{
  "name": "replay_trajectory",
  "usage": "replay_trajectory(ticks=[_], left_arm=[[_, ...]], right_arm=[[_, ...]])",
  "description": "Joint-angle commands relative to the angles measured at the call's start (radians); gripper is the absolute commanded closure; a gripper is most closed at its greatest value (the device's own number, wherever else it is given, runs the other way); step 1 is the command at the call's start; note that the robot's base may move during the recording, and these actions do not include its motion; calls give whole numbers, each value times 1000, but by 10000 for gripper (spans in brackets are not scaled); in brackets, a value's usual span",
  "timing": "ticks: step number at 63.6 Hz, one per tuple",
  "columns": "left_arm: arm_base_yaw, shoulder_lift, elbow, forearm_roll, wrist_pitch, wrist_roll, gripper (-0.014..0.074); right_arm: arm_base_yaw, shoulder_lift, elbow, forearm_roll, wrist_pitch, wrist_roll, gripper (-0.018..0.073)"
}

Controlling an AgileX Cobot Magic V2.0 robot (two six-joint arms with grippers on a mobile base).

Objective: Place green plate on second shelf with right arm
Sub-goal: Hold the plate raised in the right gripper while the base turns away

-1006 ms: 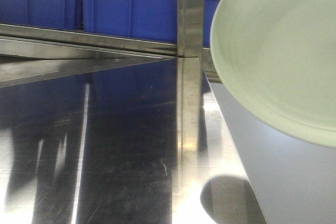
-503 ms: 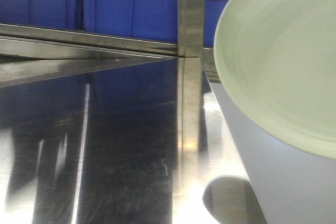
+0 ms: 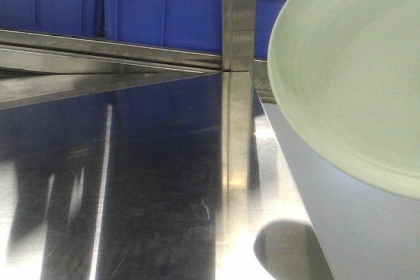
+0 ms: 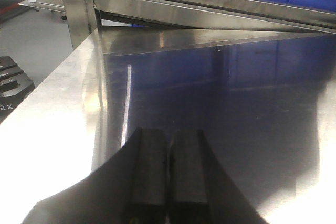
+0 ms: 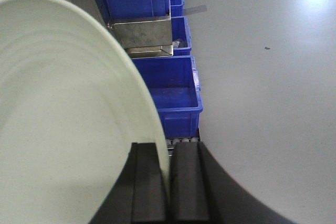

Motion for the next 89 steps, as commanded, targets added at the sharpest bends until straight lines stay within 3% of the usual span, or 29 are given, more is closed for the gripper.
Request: replay_trajectory(ticks=[1,81,89], left_arm=[[-8,-25,40,-2,-88,-6,472],[-8,-25,40,-2,-88,-6,472],[-47,-23,40,-2,-88,-6,472]], right_arm=[[-6,-1,-34,0,-110,2,503],[-6,-1,-34,5,-109,2,503],[-6,-1,-34,5,-109,2,503]])
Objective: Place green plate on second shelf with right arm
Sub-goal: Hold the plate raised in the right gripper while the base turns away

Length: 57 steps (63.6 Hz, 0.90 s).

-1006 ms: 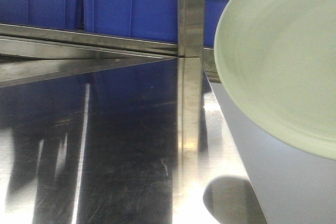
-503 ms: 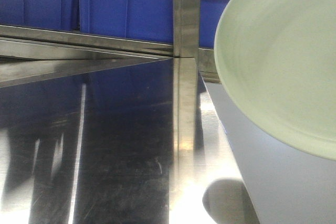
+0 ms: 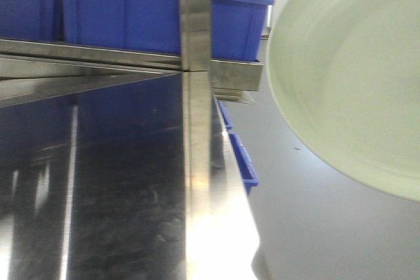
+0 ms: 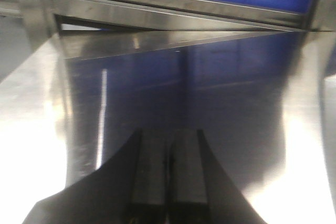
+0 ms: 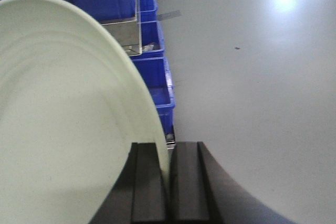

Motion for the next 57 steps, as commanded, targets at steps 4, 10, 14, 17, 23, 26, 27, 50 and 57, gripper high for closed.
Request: replay_trajectory(ticks=[4,10,14,17,23,26,27,50,57], left_arm=[[-48,-23,40,-2,-88,-6,472],[-68,-23,40,-2,-88,-6,472],[-72,-23,40,-2,-88,-6,472],[-72,-23,40,-2,-88,-6,472],[-72,-23,40,-2,-88,-6,472],[-72,-23,40,-2,-88,-6,472],[-72,-23,40,-2,-88,-6,472],[-72,-23,40,-2,-88,-6,472],[-72,-23,40,-2,-88,-6,472]], right_arm=[[-6,-1,-34,5,-109,2,503],[-6,-1,-34,5,-109,2,503],[-6,-1,-34,5,-109,2,503],[-6,-1,-34,5,-109,2,503],[-6,-1,-34,5,-109,2,503],[-6,-1,-34,5,-109,2,503],[-6,-1,-34,5,-109,2,503],[-6,-1,-34,0,-108,2,503],[-6,-1,-34,0,-108,2,503]])
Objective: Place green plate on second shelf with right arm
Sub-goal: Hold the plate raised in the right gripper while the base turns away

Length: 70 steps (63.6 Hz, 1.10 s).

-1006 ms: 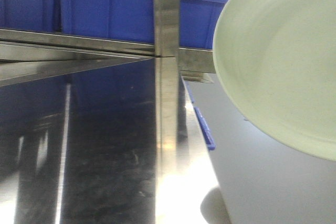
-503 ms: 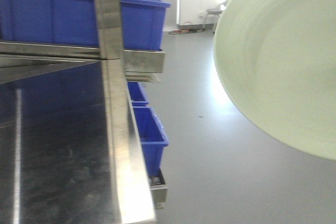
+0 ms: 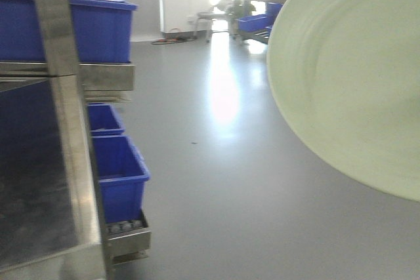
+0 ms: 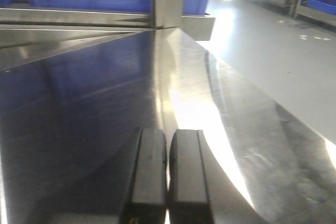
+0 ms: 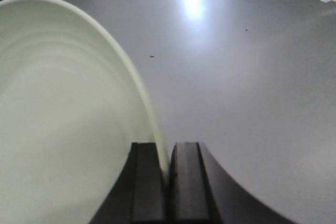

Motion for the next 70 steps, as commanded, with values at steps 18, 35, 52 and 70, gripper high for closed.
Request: replay_trajectory(ticks=[18,35,52,70], left_arm=[[-6,-23,40,-2,-88,-6,472],[-6,-23,40,-2,-88,-6,472],[-6,-23,40,-2,-88,-6,472],[-6,-23,40,-2,-88,-6,472]], right_arm=[[-6,-1,-34,0,-108,2,503],[-6,-1,-34,0,-108,2,503],[-6,-1,-34,0,-108,2,503],[-6,-1,-34,0,-108,2,503]])
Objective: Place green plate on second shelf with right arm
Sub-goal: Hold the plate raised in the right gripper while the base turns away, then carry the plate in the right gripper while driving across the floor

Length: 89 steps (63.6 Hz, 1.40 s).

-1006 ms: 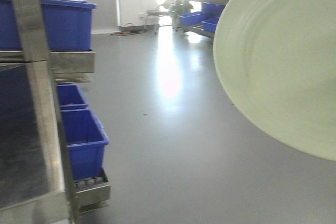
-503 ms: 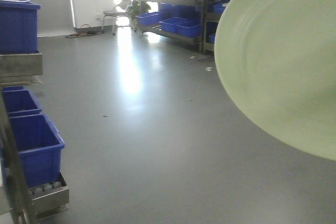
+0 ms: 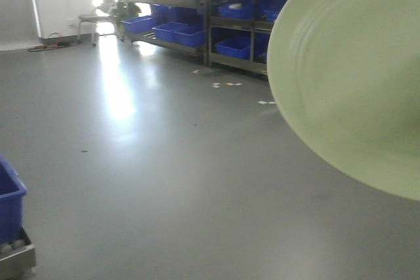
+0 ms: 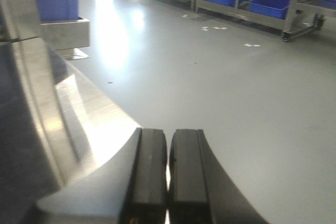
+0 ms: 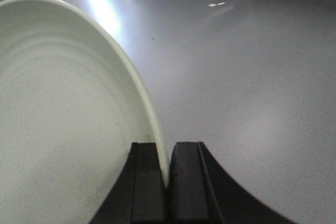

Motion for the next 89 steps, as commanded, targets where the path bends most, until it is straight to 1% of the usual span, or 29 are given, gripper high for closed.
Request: replay_trajectory(ticks=[1,89], left_arm=[[-6,-23,40,-2,-88,-6,472],[-8,-23,40,-2,-88,-6,472]], right_arm=[[-6,-1,-34,0,-108,2,503],[-6,-1,-34,5,-108,2,503]])
